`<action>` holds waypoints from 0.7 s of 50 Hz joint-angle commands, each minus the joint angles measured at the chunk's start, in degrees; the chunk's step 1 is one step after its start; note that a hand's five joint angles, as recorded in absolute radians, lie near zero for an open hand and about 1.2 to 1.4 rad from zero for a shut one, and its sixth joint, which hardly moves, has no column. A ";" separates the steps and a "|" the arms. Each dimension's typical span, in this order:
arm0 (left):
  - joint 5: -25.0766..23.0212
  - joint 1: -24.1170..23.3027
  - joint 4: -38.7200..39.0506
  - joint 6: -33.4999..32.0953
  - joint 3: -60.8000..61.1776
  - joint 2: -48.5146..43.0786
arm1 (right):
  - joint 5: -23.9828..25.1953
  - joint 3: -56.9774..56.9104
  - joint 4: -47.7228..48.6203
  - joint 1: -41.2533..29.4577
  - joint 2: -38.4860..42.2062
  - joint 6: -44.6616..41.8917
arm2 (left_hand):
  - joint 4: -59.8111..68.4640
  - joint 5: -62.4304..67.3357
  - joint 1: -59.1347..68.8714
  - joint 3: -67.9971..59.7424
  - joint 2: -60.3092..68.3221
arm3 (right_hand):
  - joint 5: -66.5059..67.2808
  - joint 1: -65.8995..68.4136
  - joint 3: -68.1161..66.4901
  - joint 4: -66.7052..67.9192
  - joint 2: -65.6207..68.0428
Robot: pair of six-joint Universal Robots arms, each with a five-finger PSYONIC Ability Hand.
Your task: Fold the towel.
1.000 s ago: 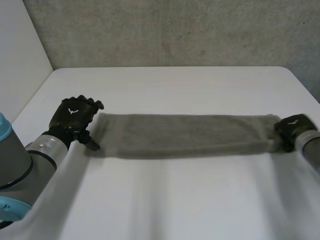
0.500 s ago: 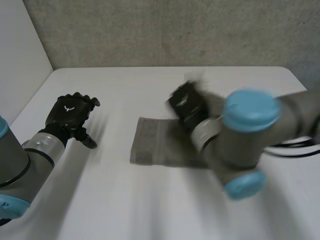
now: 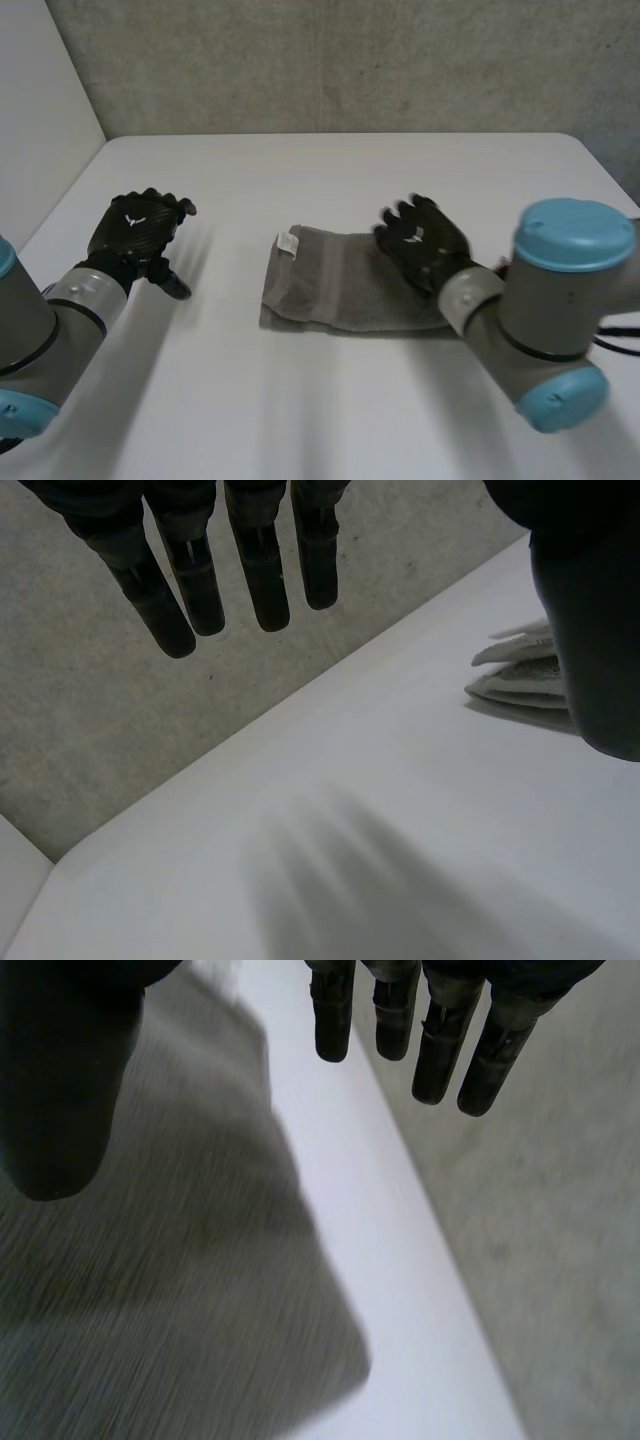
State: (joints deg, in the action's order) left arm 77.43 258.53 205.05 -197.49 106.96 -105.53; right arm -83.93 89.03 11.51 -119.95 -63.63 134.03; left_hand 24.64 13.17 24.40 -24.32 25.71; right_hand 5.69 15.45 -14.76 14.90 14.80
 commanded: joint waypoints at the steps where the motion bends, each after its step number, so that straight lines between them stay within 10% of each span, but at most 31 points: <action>1: 0.00 -0.40 0.00 0.00 0.17 -0.02 | -2.46 9.57 -2.98 7.09 -0.71 0.00 | -2.48 -1.01 -2.25 2.16 -3.55 | 7.49 7.73 -8.42 8.28 8.38; 7: 0.00 -0.92 0.00 0.00 0.26 -0.29 | -5.72 10.55 -2.46 9.73 1.49 -1.76 | -3.15 -1.68 -2.92 2.83 -4.22 | 26.69 26.93 -27.62 27.48 27.58; 11: 0.18 -1.01 0.00 0.00 0.26 -0.38 | -7.21 8.63 -0.97 9.56 1.14 -2.73 | -4.67 -3.19 -4.43 4.35 -5.74 | 64.25 64.49 -65.18 65.04 65.14; 35: 1.32 -4.70 0.36 4.03 -8.69 -2.04 | 8.26 -7.03 4.58 -16.72 13.17 -18.90 | -4.67 -3.19 -4.43 4.35 -5.74 | 55.21 55.45 -56.14 56.00 56.10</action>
State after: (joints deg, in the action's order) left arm 78.26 254.95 205.63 -196.77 102.05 -106.32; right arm -78.50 82.09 16.79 -134.50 -54.53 118.79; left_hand 22.49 10.98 22.42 -22.08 23.46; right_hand 66.14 71.63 -76.68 76.25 76.48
